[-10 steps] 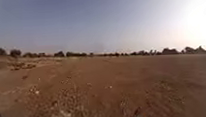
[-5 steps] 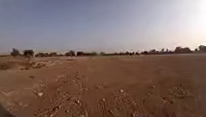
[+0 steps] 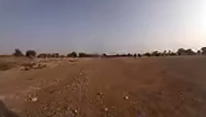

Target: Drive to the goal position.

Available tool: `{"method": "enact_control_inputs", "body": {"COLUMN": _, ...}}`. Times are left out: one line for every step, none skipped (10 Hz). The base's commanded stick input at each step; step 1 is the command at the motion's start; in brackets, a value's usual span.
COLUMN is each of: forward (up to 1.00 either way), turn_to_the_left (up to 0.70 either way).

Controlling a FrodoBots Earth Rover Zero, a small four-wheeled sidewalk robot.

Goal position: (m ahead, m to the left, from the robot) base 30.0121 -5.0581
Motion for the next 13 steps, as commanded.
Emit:
{"method": "enact_control_inputs", "body": {"forward": 0.5, "turn_to_the_left": 0.0}}
{"method": "enact_control_inputs", "body": {"forward": 0.5, "turn_to_the_left": 0.0}}
{"method": "enact_control_inputs", "body": {"forward": 0.5, "turn_to_the_left": 0.0}}
{"method": "enact_control_inputs", "body": {"forward": 0.5, "turn_to_the_left": 0.0}}
{"method": "enact_control_inputs", "body": {"forward": 0.5, "turn_to_the_left": 0.0}}
{"method": "enact_control_inputs", "body": {"forward": 0.5, "turn_to_the_left": 0.0}}
{"method": "enact_control_inputs", "body": {"forward": 0.5, "turn_to_the_left": 0.0}}
{"method": "enact_control_inputs", "body": {"forward": 0.5, "turn_to_the_left": 0.0}}
{"method": "enact_control_inputs", "body": {"forward": 0.5, "turn_to_the_left": 0.1}}
{"method": "enact_control_inputs", "body": {"forward": 0.5, "turn_to_the_left": 0.43}}
{"method": "enact_control_inputs", "body": {"forward": 0.5, "turn_to_the_left": 0.5}}
{"method": "enact_control_inputs", "body": {"forward": 0.5, "turn_to_the_left": 0.28}}
{"method": "enact_control_inputs", "body": {"forward": 0.5, "turn_to_the_left": 0.0}}
